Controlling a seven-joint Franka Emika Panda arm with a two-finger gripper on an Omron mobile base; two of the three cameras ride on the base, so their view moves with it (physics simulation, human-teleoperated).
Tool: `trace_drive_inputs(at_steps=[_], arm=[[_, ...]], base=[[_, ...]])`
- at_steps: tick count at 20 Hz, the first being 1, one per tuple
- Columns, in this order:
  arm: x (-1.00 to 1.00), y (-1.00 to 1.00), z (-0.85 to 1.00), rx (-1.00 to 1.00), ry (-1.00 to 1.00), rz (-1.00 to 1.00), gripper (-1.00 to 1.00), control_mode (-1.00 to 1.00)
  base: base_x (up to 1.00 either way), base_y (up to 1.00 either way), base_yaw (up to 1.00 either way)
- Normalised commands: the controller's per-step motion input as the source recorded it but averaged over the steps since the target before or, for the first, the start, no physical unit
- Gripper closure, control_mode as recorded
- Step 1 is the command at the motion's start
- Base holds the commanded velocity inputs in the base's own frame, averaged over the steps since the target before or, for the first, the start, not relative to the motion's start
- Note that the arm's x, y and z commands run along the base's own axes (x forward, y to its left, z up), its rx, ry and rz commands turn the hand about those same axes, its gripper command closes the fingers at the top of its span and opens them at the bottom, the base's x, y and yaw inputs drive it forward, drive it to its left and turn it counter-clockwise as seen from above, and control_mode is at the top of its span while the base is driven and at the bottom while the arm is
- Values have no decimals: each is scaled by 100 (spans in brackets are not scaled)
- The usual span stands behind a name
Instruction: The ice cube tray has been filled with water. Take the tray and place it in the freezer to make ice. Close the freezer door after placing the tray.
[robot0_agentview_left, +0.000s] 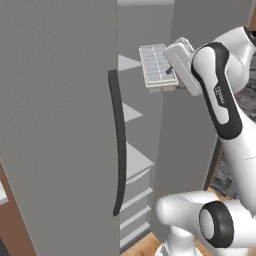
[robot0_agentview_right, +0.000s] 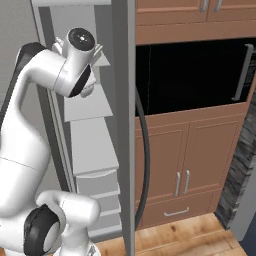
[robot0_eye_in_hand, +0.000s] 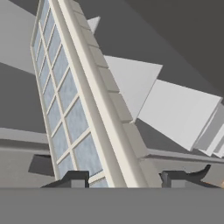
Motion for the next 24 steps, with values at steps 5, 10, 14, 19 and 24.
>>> trace_drive_inputs(at_steps=[5, 10, 14, 19, 24], arm=[[58, 12, 4, 0, 0, 2, 100, -100], [48, 23, 3, 0, 0, 4, 100, -100], [61, 20, 4, 0, 0, 5, 100, -100], [66, 14, 2, 0, 0, 3, 100, -100], [62, 10, 0, 0, 0, 0, 100, -100]], base=[[0, 0, 0], [0, 0, 0], [0, 0, 0], [0, 0, 0], [0, 0, 0]])
